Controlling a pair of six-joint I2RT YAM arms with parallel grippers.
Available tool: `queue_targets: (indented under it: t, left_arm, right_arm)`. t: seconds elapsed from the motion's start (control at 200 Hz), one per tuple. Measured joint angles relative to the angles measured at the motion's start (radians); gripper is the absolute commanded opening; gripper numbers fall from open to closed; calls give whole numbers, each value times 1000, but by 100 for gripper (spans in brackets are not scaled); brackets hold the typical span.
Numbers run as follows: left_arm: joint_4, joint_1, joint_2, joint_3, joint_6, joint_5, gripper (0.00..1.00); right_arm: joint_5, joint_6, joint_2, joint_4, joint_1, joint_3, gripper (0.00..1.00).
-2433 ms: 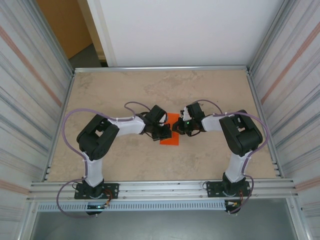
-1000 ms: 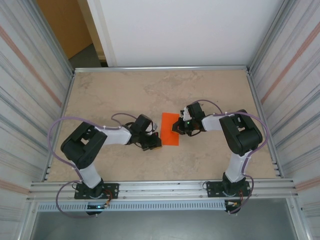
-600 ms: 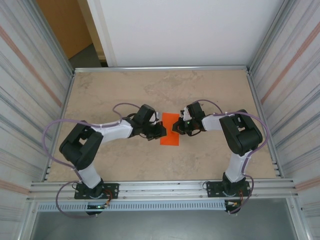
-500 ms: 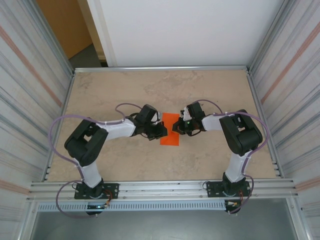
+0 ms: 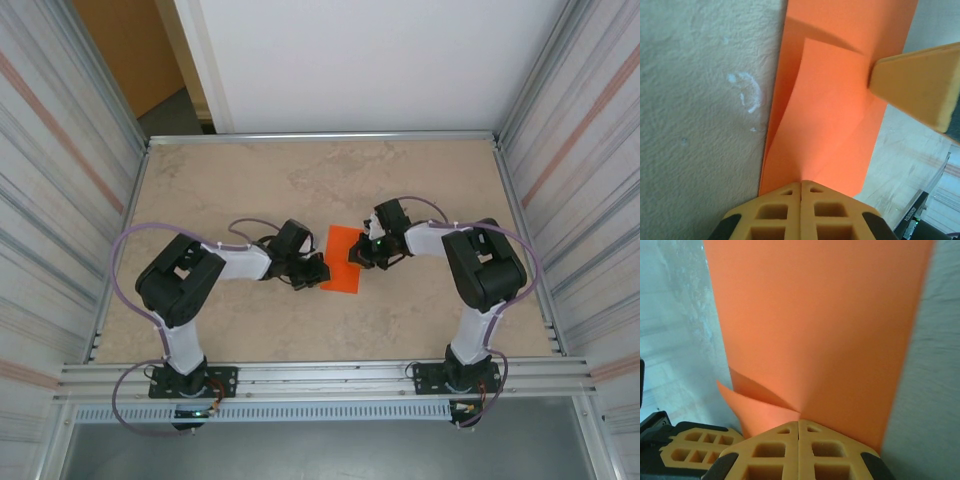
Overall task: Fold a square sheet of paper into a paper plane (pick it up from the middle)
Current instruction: Fold the triangle a second time at the center of the table.
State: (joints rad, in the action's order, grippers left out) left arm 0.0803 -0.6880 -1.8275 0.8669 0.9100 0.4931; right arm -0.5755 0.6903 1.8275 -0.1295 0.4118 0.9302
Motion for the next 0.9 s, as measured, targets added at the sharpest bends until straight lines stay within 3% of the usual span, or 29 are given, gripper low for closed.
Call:
queue_targets:
  t: [0.321, 0.566, 0.902]
  left_arm:
    - [21, 2, 1, -10, 12, 8, 0]
    - [21, 2, 1, -10, 13, 8, 0]
    - [18, 2, 1, -10, 23, 8, 0]
  right_arm:
    - [90, -45, -111, -134, 97, 94, 0]
    - [135, -48, -61, -158, 148, 80, 0]
    - [103, -57, 19, -129, 165, 79, 0]
